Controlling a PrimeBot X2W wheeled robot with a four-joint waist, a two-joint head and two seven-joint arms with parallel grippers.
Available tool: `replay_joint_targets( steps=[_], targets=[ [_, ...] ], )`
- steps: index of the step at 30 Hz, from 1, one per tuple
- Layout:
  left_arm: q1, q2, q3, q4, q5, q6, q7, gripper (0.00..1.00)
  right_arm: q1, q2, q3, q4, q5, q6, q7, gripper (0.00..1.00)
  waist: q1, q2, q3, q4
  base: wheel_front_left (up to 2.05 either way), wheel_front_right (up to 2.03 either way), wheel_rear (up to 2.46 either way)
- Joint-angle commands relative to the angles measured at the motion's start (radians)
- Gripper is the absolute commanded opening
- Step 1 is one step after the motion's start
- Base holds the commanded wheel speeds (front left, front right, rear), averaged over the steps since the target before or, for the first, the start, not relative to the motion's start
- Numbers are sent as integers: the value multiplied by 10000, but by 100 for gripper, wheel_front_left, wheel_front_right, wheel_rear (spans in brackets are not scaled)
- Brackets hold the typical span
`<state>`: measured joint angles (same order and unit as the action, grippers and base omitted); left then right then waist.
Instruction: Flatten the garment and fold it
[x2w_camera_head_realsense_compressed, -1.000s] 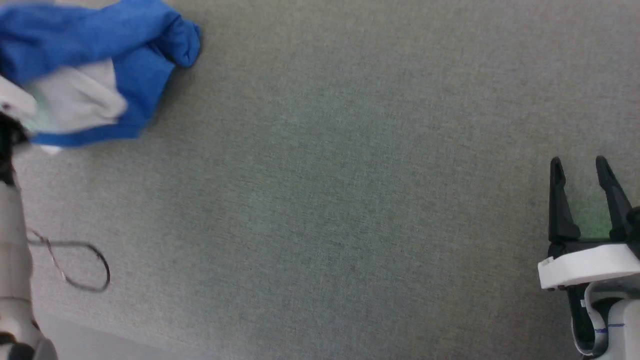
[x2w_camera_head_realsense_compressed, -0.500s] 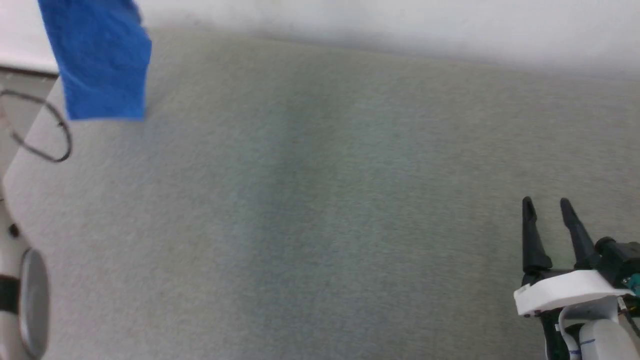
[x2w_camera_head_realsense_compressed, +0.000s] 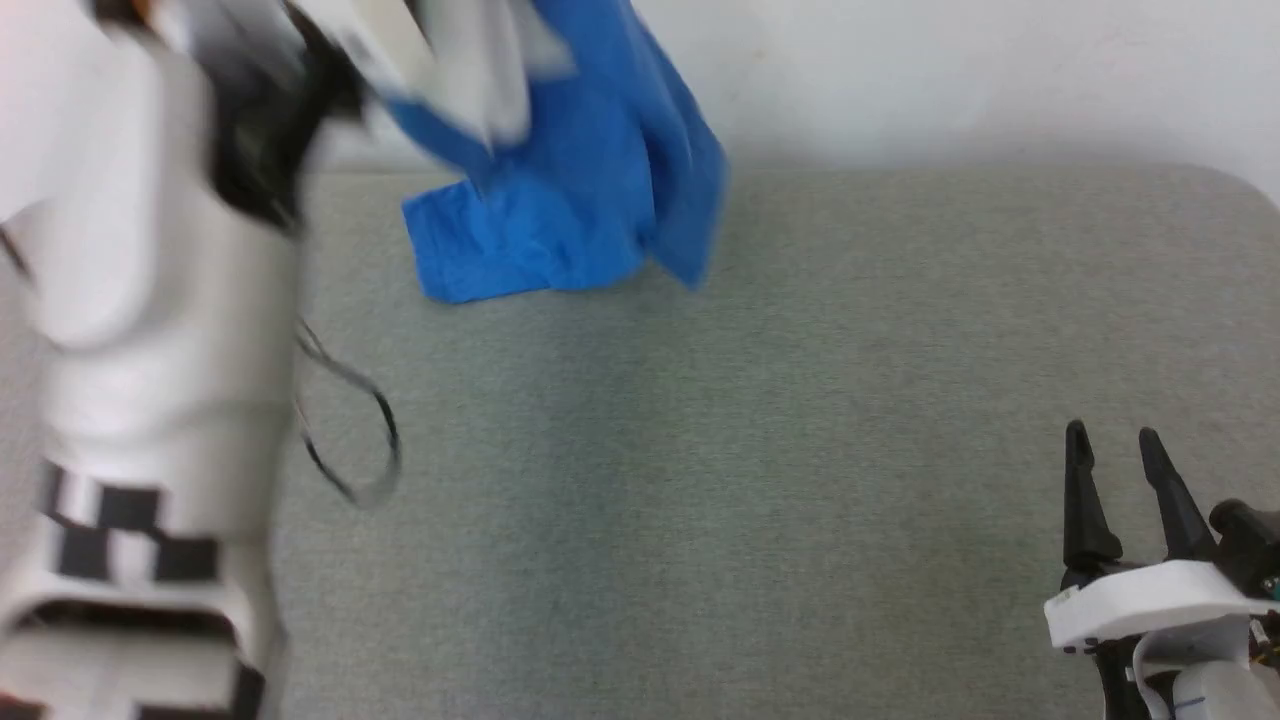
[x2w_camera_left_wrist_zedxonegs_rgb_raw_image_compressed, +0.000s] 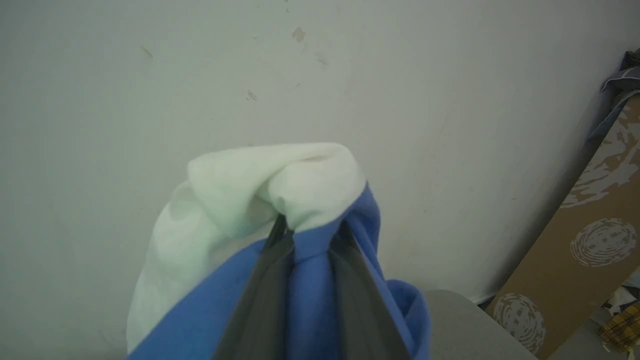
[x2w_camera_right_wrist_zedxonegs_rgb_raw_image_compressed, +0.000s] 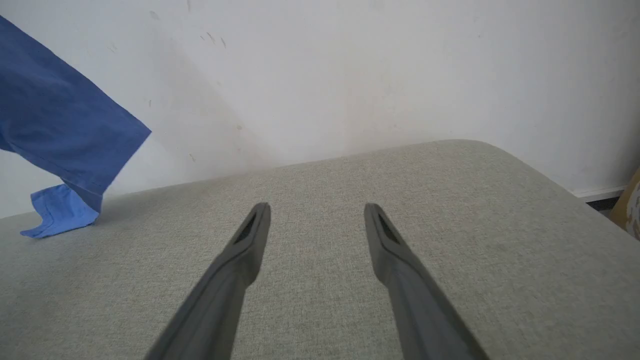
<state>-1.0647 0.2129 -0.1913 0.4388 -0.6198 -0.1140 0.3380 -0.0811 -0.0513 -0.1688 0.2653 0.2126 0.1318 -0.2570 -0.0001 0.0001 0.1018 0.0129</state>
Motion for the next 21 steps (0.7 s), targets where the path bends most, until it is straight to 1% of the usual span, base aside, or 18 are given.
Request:
replay_joint_targets(
  steps=[1, 4, 8, 10, 13, 16, 17, 18, 19, 21],
  targets=[
    [595, -187, -144, 37, -96, -52, 47, 0, 122, 11, -36, -39, 63, -11, -45, 100, 1, -1, -225, -297, 0, 0, 0],
    [1922, -626, -599, 177, -184, 1, 247, 0, 195, 11, -19, -36, 97, -11, -45, 100, 1, -1, -245, -371, 0, 0, 0],
    [3675, -1027, -1419, 516, -121, 129, 764, 0, 275, 11, 15, -21, 147, -11, -46, 100, 1, -1, -252, -408, 0, 0, 0],
    [4431, -1062, -1924, 783, 58, 132, 1105, 0, 287, 11, 48, -14, 166, -11, -46, 100, 1, -1, -250, -419, 0, 0, 0],
    [5373, -1169, -2425, 1149, 56, 145, 1560, 0, 281, 11, 86, 14, 201, -11, -46, 100, 1, -1, -252, -395, 0, 0, 0],
    [5823, -1222, -2575, 1299, -14, 208, 1726, 0, 287, 11, 114, 38, 211, -11, -46, 100, 1, -1, -288, -353, 0, 0, 0],
    [5994, -1253, -2567, 1324, -105, 262, 1766, 4, 298, 11, 126, 46, 210, -11, -46, 100, 1, -1, -311, -331, 0, 0, 0],
    [6119, -1287, -2502, 1279, -232, 298, 1721, 40, 311, 11, 134, 51, 207, -11, -46, 100, 1, -1, -334, -310, 0, 0, 0],
    [6210, -1315, -2387, 1191, -369, 353, 1612, 100, 326, 11, 140, 57, 204, -11, -46, 100, 1, -1, -366, -286, 0, 0, 0],
    [6287, -1339, -2075, 894, -603, 484, 1302, 100, 359, 11, 159, 63, 208, -11, -47, 100, 1, -1, -449, -243, 0, 0, 0]
  ],
)
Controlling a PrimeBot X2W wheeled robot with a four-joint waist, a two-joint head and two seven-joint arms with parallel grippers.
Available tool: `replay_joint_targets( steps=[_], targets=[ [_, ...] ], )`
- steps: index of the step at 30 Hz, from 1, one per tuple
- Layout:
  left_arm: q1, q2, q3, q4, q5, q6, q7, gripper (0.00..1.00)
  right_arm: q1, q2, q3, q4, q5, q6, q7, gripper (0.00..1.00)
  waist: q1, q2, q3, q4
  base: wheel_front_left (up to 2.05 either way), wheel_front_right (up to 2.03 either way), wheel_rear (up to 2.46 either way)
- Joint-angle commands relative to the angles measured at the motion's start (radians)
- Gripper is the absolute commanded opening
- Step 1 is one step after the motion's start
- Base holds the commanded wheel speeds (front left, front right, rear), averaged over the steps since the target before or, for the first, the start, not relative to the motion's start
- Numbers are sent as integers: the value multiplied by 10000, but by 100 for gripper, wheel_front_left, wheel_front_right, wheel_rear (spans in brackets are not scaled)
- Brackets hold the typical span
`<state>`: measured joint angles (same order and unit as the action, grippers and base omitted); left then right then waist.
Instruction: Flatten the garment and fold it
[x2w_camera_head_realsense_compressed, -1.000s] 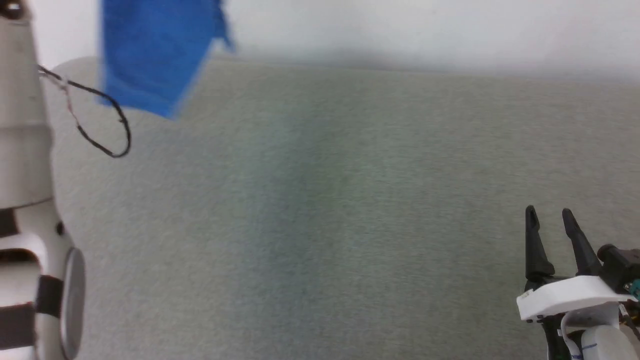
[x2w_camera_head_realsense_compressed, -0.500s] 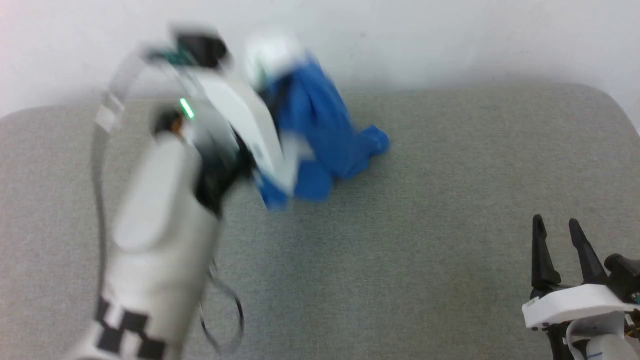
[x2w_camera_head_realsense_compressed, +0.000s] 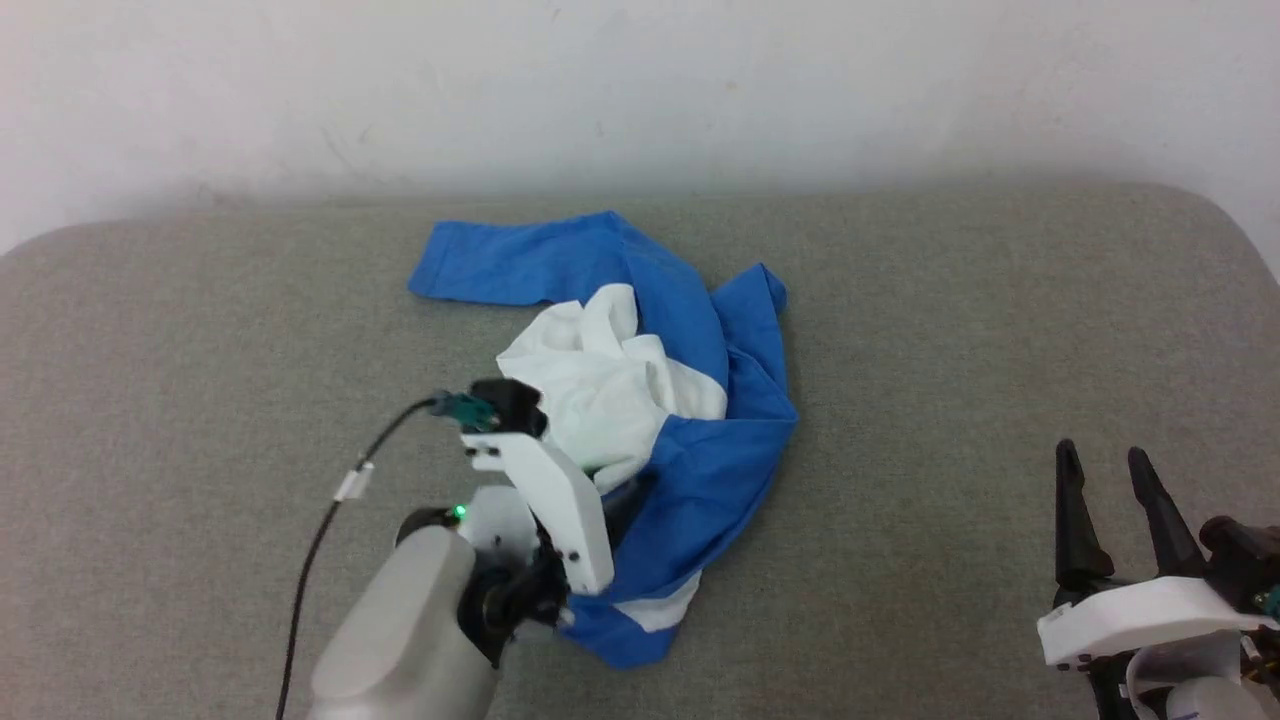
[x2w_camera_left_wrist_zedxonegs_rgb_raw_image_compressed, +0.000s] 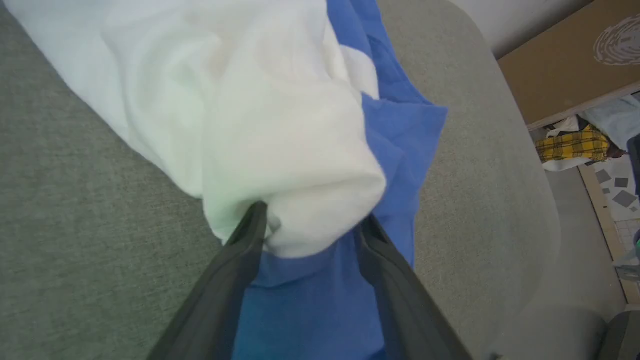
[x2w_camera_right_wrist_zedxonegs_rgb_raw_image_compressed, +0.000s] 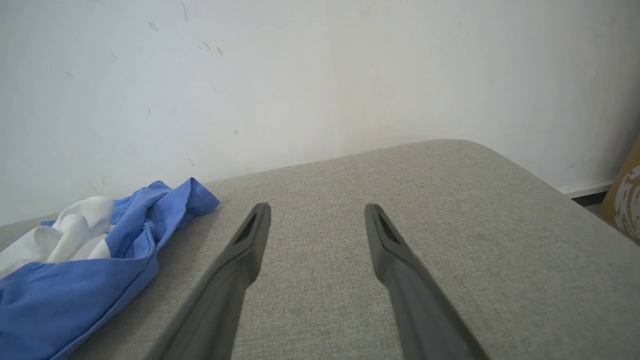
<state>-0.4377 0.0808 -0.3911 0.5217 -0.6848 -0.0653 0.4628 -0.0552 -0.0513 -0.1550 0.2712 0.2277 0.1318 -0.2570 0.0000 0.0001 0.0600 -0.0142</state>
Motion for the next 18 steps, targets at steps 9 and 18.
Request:
replay_joint_targets(
  steps=[9, 18],
  targets=[
    [266, 441, 2490, -2257, -913, 351, -2771, 100, 136, 11, 243, -29, 191, -11, -47, 100, 0, -1, -316, 17, 0, 0, 0],
    [1857, 1193, 2802, -2498, 1782, 804, -7007, 100, -94, 11, 823, 281, 521, -11, 532, 100, 0, -1, -326, -91, 0, 0, 0]
  ],
)
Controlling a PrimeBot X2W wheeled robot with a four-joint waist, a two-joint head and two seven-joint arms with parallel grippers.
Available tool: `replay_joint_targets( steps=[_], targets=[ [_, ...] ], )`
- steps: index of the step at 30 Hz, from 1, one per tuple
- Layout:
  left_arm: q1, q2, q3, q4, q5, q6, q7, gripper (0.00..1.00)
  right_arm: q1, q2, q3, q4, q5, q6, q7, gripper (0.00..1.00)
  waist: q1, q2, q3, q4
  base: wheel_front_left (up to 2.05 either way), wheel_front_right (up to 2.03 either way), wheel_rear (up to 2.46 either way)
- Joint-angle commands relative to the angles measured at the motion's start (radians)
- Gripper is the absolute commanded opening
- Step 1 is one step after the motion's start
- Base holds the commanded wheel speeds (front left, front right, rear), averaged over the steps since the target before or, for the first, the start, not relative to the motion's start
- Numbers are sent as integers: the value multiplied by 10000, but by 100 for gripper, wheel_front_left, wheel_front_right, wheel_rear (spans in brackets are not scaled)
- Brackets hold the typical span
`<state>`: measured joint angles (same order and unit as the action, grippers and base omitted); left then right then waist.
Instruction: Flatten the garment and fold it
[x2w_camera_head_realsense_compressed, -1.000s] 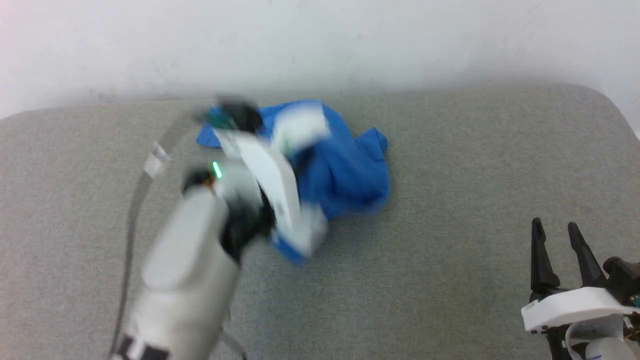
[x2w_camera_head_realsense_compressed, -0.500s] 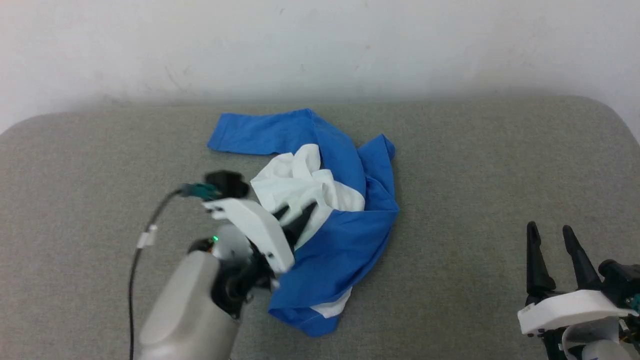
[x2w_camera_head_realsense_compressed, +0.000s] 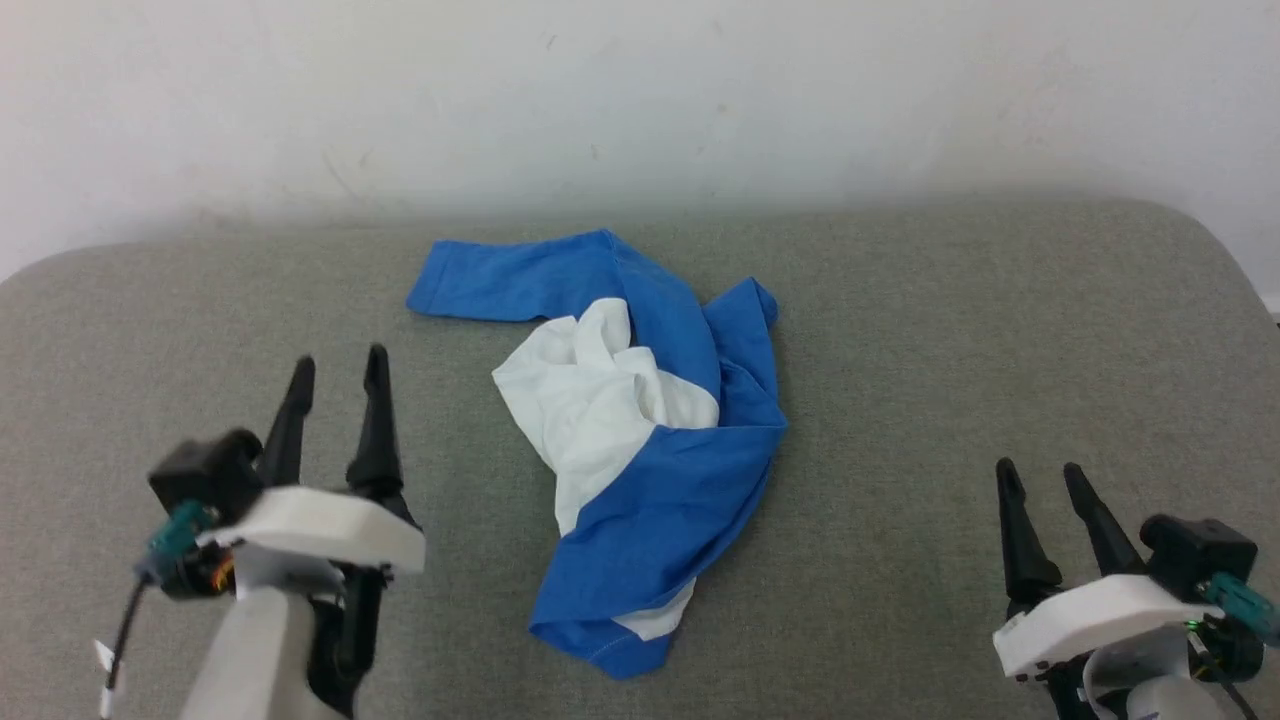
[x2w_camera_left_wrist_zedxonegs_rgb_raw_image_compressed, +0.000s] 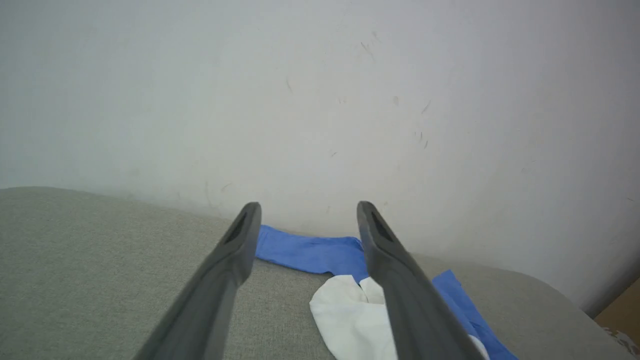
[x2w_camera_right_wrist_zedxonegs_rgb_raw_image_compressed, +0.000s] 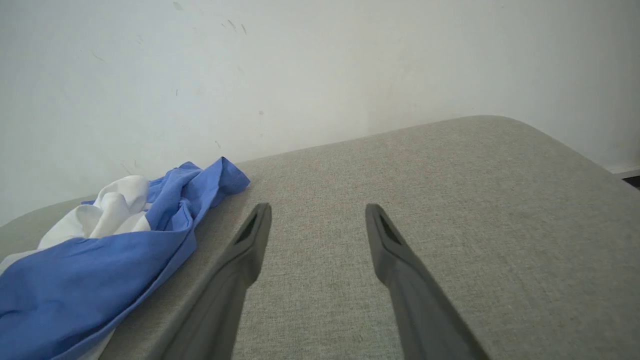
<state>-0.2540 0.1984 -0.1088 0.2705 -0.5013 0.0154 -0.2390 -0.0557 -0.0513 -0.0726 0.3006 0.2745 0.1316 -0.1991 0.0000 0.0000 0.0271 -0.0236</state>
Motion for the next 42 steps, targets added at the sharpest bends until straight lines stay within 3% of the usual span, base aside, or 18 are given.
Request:
replay_joint_targets(
  steps=[1, 6, 12, 20, 26, 33, 34, 35, 36, 42],
  targets=[
    [213, -79, -31, -5, 155, 120, -94, 100, -136, 11, 56, -17, 71, -9, 89, 100, 0, 0, 13, 6, 0, 0, 0],
    [951, -613, 189, -474, 891, 366, -219, 100, -505, 11, 365, -56, 222, -9, 1075, 100, 0, 0, 161, 89, 0, 0, 0],
    [1537, -1171, 630, -1133, 1338, 383, -225, 100, -1903, 11, 856, 371, -211, -9, 3048, 100, 0, 0, 546, 340, 0, 0, 0],
    [1334, -1419, 596, -1577, 1747, 281, -226, 100, -5132, 11, 1813, 2555, -767, -9, 5628, 100, 0, 0, 1451, 1026, 0, 0, 0],
    [982, -1468, 368, -1394, 1755, 230, -227, 100, -6792, 11, 2117, 4330, -1723, -9, 6191, 100, 0, 0, 2101, 1594, 0, 0, 0],
    [703, -1478, 13, -984, 1373, 210, -227, 100, -7293, 11, 2483, 5805, -1685, -9, 6239, 100, 0, 0, 2343, 1816, 0, 0, 0],
    [675, -1478, -15, -958, 1351, 227, -227, 100, -7315, 11, 2562, 5888, -1501, -9, 6136, 49, 0, 0, 2330, 1805, 0, 0, 0],
    [658, -1479, -32, -939, 1332, 244, -227, 100, -7342, 11, 2646, 5917, -1334, -9, 5966, 17, 0, 0, 2306, 1775, 0, 0, 0],
    [638, -1479, -39, -928, 1316, 257, -227, 100, -7383, 11, 2722, 5939, -1233, -9, 5778, 0, 0, 0, 2279, 1736, 0, 0, 0],
    [668, -1480, 43, -927, 1200, 273, -227, 100, -7340, -71, 2122, 5694, -727, -9, 4277, 0, 0, 0, 1874, 1375, 0, 0, 0]
  ],
)
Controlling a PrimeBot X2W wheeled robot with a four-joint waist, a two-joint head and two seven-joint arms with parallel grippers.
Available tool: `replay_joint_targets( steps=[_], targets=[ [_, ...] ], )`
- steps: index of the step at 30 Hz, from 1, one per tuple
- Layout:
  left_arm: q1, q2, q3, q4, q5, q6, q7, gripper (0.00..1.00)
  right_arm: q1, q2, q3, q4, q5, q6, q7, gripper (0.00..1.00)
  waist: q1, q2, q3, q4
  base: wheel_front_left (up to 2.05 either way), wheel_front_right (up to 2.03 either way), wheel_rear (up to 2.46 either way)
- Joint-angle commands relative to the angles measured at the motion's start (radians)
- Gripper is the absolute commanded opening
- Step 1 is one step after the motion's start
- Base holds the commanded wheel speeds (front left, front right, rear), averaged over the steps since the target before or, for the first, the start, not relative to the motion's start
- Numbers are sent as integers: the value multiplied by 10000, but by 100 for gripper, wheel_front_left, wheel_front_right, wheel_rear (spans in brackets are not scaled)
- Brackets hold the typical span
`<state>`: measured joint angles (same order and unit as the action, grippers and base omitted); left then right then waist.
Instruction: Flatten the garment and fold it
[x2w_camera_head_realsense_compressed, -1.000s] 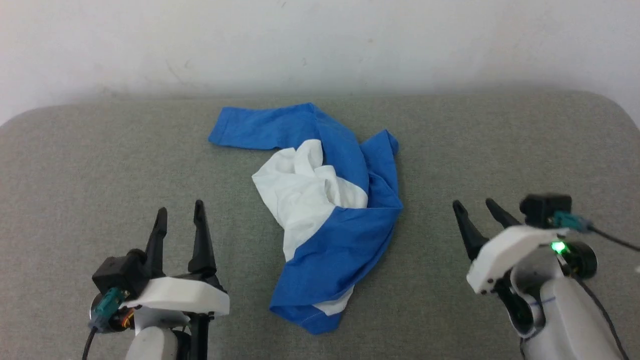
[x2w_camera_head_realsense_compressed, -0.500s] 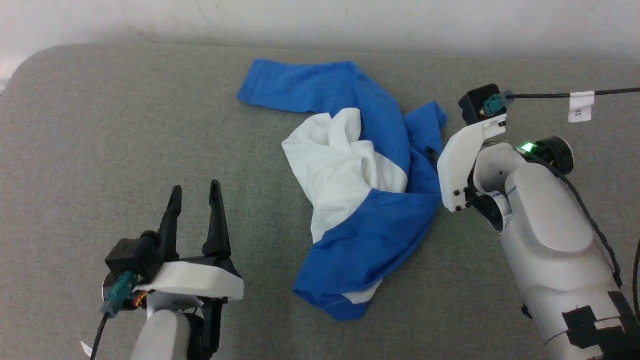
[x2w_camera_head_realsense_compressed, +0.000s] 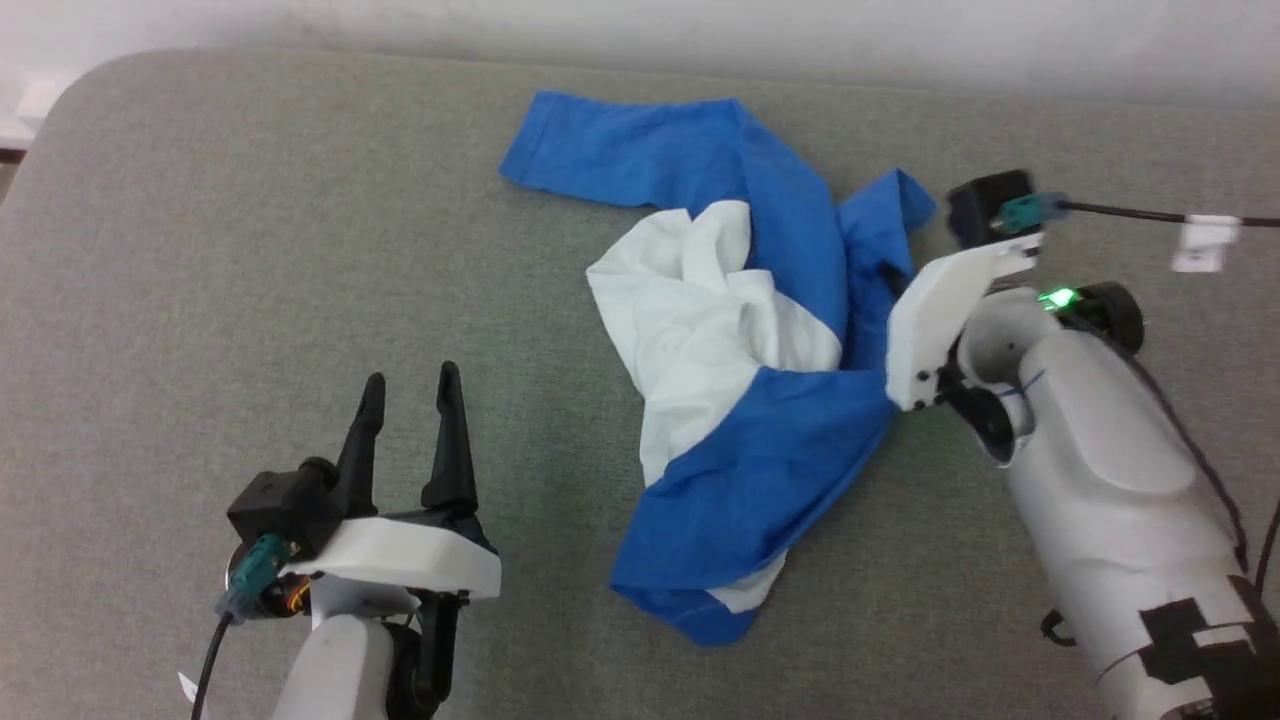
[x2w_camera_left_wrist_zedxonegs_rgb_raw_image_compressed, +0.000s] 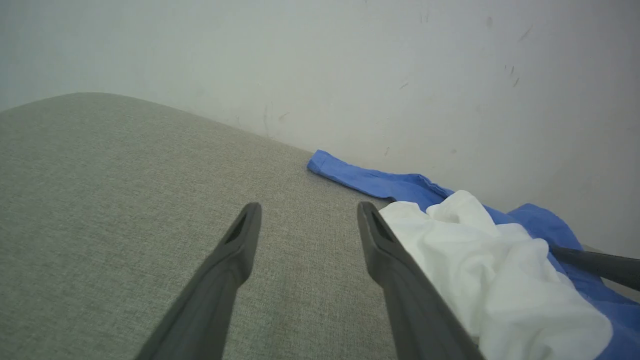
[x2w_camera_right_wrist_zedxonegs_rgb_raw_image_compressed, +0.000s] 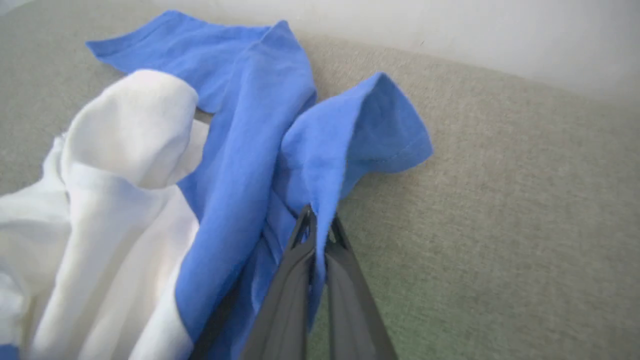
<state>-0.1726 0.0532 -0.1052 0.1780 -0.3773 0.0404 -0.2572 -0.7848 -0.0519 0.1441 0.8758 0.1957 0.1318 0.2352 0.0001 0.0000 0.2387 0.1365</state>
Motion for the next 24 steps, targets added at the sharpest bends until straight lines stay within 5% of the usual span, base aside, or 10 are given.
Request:
replay_joint_targets(
  steps=[1, 9, 17, 18, 19, 24],
  targets=[
    [-111, -28, 32, -11, -50, 31, -45, 100, 52, -154, -257, -188, 190, -11, -322, 0, -1, 0, -333, -294, 0, 0, 0],
    [321, -29, 109, 49, -160, 93, -45, 100, 2569, -978, -3022, -1791, 802, -11, -1213, 0, -1, 0, -1017, -748, 0, 0, 0],
    [562, -29, 57, 198, -253, 88, -45, 100, 5253, -265, -5205, -3004, 198, -11, -290, 0, -1, 0, -1308, -887, 0, 0, 0],
    [582, -29, 50, 243, -260, 75, -45, 100, 5424, -166, -5254, -3242, 211, -11, -214, 62, -1, 0, -1330, -903, 0, 0, 0],
    [592, -29, 54, 279, -264, 65, -45, 100, 5542, -97, -5301, -3524, 275, -11, -259, 100, -1, 0, -1356, -919, 0, 0, 0],
    [589, -29, -30, 384, -359, -29, -45, 100, 5942, 7, -5695, -5095, 506, -11, -958, 100, -1, 0, -1535, -993, 0, 0, 0]
  ],
)
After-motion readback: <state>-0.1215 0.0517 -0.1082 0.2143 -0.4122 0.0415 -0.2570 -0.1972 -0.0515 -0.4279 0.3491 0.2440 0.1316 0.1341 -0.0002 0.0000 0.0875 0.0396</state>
